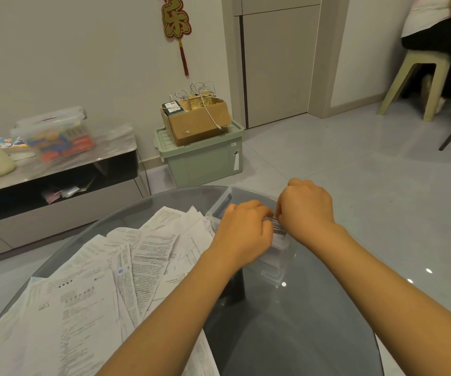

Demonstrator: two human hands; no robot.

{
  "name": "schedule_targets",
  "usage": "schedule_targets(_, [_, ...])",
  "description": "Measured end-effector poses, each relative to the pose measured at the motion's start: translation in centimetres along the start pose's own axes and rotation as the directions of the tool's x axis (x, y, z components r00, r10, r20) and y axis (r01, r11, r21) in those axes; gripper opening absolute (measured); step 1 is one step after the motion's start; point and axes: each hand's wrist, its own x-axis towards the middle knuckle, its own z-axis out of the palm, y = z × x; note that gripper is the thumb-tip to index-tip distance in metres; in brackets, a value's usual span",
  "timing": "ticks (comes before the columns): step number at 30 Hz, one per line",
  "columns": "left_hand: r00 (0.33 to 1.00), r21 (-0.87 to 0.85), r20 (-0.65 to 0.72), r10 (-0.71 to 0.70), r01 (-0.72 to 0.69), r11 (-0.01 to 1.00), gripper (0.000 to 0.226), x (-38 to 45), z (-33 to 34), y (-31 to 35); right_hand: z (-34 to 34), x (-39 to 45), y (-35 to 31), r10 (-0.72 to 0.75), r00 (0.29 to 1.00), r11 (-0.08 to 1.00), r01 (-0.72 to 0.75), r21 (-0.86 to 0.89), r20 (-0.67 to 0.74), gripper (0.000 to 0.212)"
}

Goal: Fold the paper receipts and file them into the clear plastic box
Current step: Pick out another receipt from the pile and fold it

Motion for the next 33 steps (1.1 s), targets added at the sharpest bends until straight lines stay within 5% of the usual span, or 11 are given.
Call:
schedule_targets(12, [0.999,0.024,0.012,-0.047,0.047,0.999,0.060,-1.8,-2.3,0.8,-1.3,-1.3,-0.2,0.006,0.999,0.977,0.002,0.212,-0.041,0.023])
schedule_targets(17, [0.988,0.024,-0.056,-0.144,0.145,0.989,0.039,-7.0,-5.3,1.4,-3.4,-4.6,-2.5,-0.044,0.997,0.921,0.066,0.385,-0.065,0.022])
schedule_targets(29, [0.883,0.003,-0.083,-0.462,0.464,0.886,0.037,-22.0,-6.6,-0.4,-1.8,-14.1,-10.4,-0.351,0.936,0.818,0.320,0.478,-0.026,0.021])
schedule_targets(33, [0.887,0.050,-0.026,-0.461,0.461,0.886,0.039,-23.2,-5.8,-1.7,-0.1,-15.1,-11.3,-0.478,0.878,0.782,0.410,0.471,0.030,0.023])
